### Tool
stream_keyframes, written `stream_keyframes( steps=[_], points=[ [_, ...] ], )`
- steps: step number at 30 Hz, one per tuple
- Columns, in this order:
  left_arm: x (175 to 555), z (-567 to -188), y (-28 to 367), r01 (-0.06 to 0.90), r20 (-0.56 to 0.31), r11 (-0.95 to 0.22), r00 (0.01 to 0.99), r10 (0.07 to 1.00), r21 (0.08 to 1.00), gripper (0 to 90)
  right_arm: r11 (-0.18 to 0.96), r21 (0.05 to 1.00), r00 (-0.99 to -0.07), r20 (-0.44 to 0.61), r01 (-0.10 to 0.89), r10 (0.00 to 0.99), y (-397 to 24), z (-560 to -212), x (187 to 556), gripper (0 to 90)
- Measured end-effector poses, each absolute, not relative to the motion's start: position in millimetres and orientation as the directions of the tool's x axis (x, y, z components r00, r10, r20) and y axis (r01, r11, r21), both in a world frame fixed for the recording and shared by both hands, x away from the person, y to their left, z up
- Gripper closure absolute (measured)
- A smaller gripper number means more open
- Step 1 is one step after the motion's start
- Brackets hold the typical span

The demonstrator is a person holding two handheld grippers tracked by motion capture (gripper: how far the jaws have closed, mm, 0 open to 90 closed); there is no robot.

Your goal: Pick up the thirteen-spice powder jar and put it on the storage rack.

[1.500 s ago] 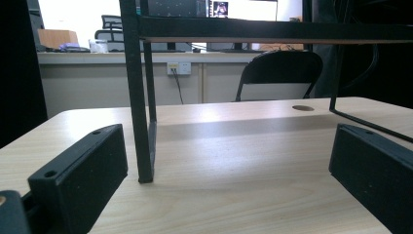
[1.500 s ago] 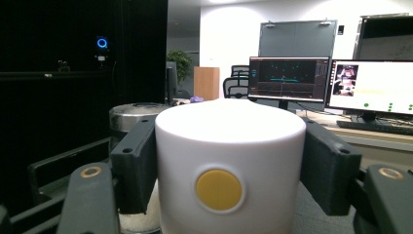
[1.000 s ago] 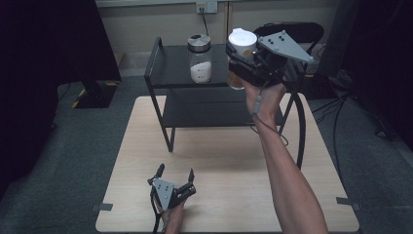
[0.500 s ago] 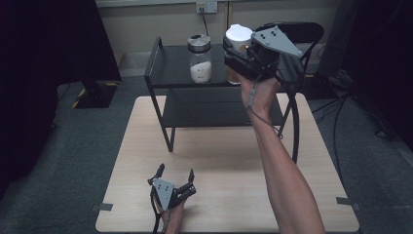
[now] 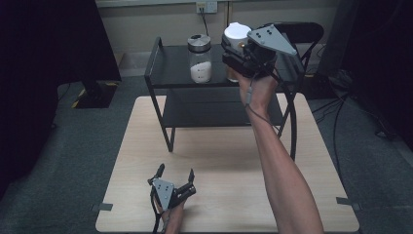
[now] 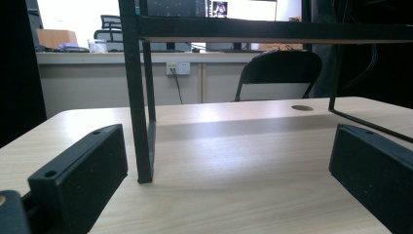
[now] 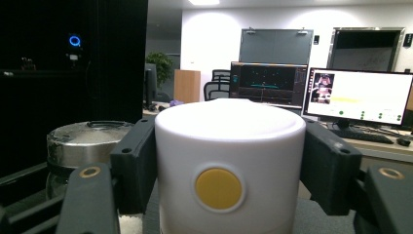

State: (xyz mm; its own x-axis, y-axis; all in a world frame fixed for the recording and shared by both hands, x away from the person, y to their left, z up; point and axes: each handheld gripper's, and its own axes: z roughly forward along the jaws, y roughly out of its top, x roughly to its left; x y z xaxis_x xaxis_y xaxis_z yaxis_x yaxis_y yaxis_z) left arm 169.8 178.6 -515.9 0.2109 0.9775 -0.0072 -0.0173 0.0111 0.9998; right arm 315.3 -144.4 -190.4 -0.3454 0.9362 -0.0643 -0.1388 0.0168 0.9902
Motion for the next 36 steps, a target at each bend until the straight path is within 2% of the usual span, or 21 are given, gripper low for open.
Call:
stream_keyframes(
  steps=[10,14,26,36],
  points=[
    [170,-516,179,-0.017,-0.008,0.011,0.211,0.977,1.000,0.2,0.012,0.989,-0.327,-0.060,-0.145,0.943,-143,-196,316,28.7],
    [170,-516,179,-0.017,-0.008,0.011,0.211,0.977,1.000,0.2,0.016,0.988,-0.334,-0.067,-0.154,0.940,-145,-198,316,23.7],
    [170,-516,179,-0.017,-0.008,0.012,0.211,0.977,1.000,0.2,-0.037,0.984,-0.336,-0.025,-0.176,0.942,-147,-203,320,1.2],
    [170,-516,179,-0.017,-0.008,0.011,0.211,0.977,1.000,0.1,-0.022,0.981,-0.330,-0.044,-0.192,0.943,-148,-211,314,0.0]
  ],
)
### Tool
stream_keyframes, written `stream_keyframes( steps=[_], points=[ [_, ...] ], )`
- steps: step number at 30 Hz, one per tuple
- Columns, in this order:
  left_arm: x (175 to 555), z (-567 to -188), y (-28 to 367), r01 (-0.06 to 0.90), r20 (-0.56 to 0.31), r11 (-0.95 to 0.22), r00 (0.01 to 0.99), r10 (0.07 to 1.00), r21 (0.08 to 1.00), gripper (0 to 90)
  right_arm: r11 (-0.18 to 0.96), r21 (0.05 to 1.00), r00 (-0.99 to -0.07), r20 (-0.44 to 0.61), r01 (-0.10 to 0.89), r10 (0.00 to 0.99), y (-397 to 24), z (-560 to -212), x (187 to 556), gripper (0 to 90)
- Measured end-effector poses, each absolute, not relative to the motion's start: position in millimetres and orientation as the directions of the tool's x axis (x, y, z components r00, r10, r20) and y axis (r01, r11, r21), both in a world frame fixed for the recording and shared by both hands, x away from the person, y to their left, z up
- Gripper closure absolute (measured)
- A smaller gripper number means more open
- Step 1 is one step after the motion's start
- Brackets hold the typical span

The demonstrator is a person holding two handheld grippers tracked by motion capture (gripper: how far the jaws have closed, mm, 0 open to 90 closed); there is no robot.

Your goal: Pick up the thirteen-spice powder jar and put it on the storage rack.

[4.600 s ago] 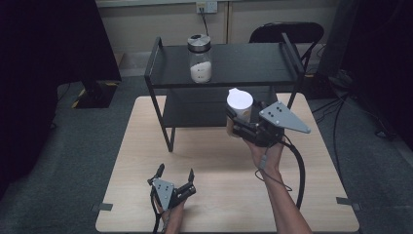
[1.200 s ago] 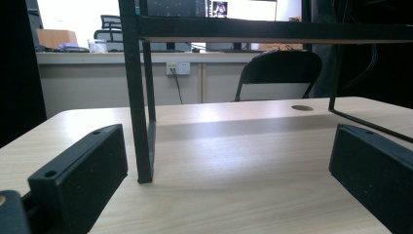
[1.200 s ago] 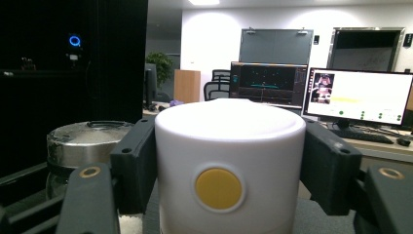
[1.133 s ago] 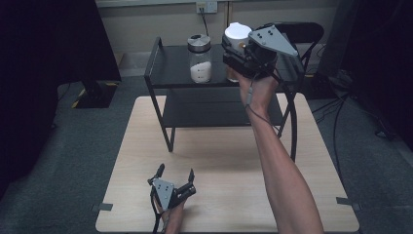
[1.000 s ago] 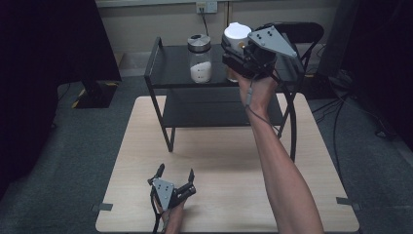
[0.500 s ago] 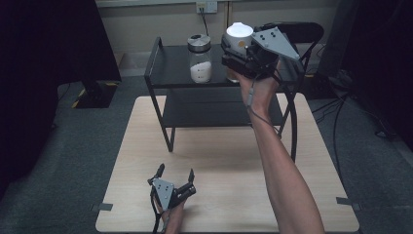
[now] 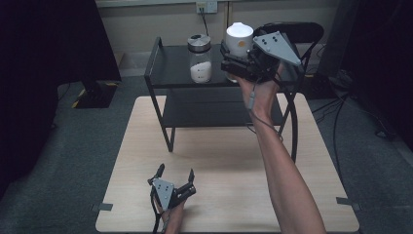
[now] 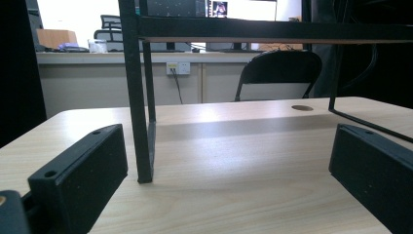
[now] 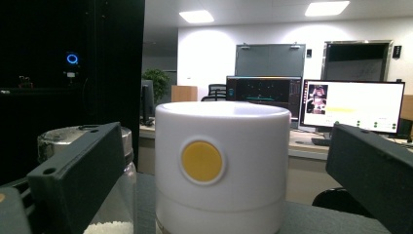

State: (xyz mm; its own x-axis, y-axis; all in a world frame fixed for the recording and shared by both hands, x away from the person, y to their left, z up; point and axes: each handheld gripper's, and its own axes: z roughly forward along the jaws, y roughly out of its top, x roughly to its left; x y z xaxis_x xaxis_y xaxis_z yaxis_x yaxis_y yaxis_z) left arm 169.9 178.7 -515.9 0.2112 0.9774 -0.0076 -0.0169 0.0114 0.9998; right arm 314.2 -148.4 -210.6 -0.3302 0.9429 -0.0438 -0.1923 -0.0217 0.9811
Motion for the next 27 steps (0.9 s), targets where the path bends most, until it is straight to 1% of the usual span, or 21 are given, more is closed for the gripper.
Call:
stream_keyframes(
  steps=[8,27],
  points=[
    [170,-516,179,-0.017,-0.007,0.011,0.211,0.977,1.000,0.1,-0.021,0.984,-0.339,-0.042,-0.179,0.940,-154,-213,310,0.0],
    [170,-516,179,-0.017,-0.008,0.012,0.211,0.977,1.000,0.2,0.002,0.982,-0.330,-0.066,-0.190,0.942,-155,-230,293,0.0]
  ],
)
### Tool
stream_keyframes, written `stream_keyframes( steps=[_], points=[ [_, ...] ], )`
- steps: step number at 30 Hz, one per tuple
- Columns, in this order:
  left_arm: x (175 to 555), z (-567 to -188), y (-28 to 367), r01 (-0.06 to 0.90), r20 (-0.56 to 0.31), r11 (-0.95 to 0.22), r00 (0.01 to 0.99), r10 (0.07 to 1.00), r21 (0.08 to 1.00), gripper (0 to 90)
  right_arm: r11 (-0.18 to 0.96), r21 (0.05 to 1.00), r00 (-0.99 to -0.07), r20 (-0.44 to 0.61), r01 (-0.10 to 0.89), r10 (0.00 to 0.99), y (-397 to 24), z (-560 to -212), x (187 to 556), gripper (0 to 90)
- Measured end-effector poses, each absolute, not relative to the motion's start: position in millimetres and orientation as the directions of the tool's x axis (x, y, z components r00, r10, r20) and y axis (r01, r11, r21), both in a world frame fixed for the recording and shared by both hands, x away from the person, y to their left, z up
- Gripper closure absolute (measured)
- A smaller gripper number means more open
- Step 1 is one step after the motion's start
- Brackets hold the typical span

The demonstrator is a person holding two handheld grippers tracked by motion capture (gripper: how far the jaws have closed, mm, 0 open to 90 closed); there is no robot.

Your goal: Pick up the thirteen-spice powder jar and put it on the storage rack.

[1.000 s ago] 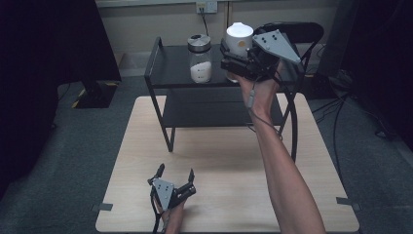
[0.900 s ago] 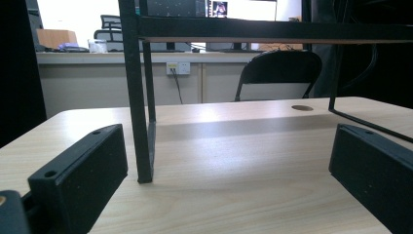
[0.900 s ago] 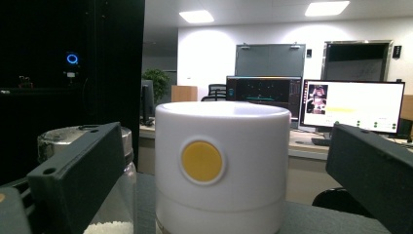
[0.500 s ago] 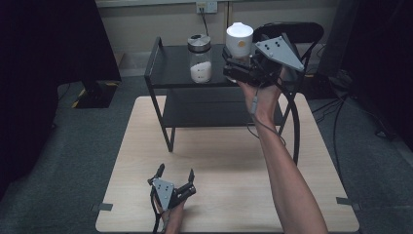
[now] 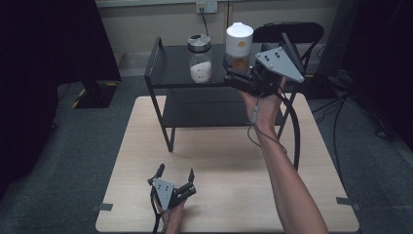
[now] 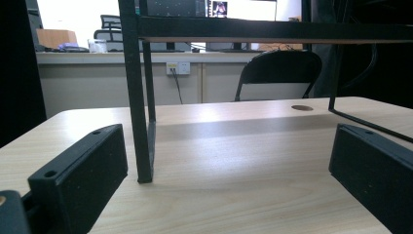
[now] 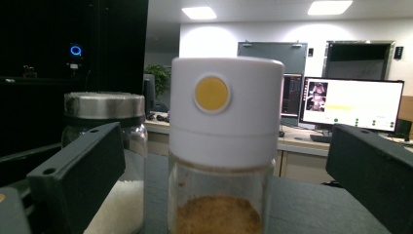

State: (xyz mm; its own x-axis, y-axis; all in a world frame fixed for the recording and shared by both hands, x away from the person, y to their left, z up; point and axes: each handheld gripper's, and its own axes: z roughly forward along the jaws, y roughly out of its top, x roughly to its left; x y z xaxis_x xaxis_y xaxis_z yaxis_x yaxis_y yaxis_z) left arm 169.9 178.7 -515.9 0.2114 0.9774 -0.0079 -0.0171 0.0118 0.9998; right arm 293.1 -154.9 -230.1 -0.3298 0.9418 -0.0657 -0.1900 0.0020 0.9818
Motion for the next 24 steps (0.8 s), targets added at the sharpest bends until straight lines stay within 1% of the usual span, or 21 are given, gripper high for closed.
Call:
stream_keyframes(
  steps=[24],
  points=[
    [170,-516,179,-0.017,-0.007,0.011,0.211,0.977,1.000,0.2,-0.005,0.979,-0.372,-0.073,-0.205,0.925,-170,-279,261,0.0]
  ],
)
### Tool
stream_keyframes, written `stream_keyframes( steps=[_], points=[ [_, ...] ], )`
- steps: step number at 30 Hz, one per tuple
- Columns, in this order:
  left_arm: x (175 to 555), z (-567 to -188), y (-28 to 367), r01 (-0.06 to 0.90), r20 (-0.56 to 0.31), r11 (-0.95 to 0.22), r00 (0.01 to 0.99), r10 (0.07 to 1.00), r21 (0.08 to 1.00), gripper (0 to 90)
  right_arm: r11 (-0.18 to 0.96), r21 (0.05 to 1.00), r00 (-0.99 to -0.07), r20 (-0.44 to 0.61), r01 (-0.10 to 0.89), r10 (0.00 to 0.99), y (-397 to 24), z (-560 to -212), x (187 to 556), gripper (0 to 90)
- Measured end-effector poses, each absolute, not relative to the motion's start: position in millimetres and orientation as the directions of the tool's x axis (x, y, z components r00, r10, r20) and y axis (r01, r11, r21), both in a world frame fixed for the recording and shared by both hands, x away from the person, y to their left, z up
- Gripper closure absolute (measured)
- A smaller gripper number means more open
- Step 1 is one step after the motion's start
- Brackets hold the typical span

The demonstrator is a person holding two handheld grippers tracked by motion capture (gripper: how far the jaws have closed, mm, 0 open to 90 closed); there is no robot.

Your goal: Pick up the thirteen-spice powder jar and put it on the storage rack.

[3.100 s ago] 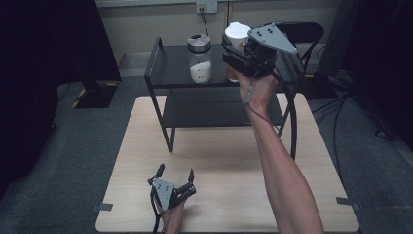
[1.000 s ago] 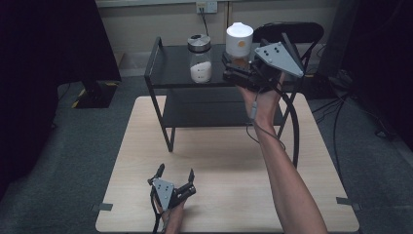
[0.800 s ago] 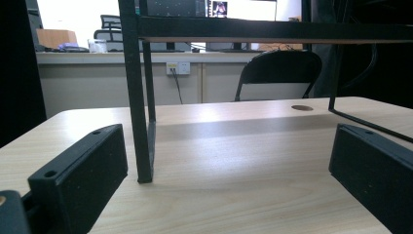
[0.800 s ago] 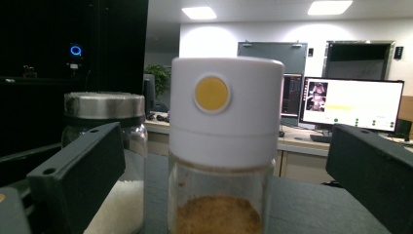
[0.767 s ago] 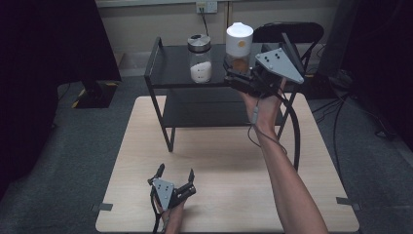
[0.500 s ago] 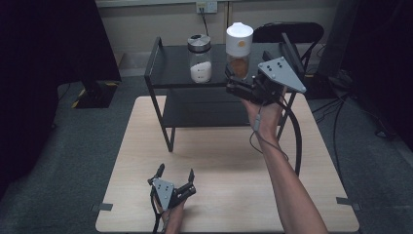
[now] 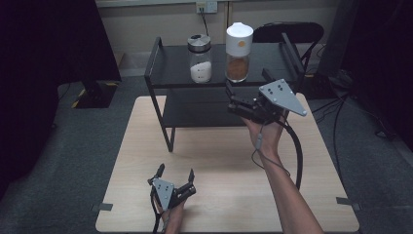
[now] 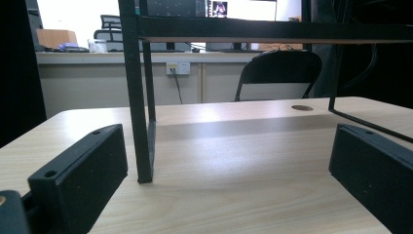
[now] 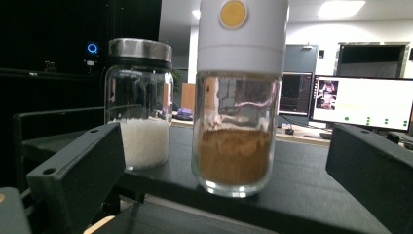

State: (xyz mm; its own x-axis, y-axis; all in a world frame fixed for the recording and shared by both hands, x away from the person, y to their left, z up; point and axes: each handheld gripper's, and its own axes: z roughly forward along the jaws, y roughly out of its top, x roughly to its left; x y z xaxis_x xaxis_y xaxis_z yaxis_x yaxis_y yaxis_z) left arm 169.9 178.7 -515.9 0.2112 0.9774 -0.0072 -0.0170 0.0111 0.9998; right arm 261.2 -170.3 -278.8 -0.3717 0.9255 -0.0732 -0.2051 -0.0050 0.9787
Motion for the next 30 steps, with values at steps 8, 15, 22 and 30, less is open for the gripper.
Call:
stream_keyframes(
  steps=[8,15,22,30],
  points=[
    [170,-516,179,-0.017,-0.007,0.011,0.211,0.977,1.000,0.2,0.001,0.976,-0.378,-0.085,-0.217,0.922,-176,-295,246,0.0],
    [170,-516,179,-0.017,-0.007,0.011,0.211,0.977,1.000,0.2,-0.009,0.975,-0.384,-0.080,-0.224,0.920,-180,-308,236,0.0],
    [170,-516,179,-0.017,-0.007,0.011,0.211,0.978,1.000,0.2,-0.002,0.976,-0.389,-0.084,-0.217,0.917,-182,-322,228,0.0],
    [170,-516,179,-0.017,-0.007,0.011,0.211,0.977,1.000,0.2,-0.007,0.977,-0.378,-0.076,-0.215,0.923,-185,-341,219,0.0]
  ],
)
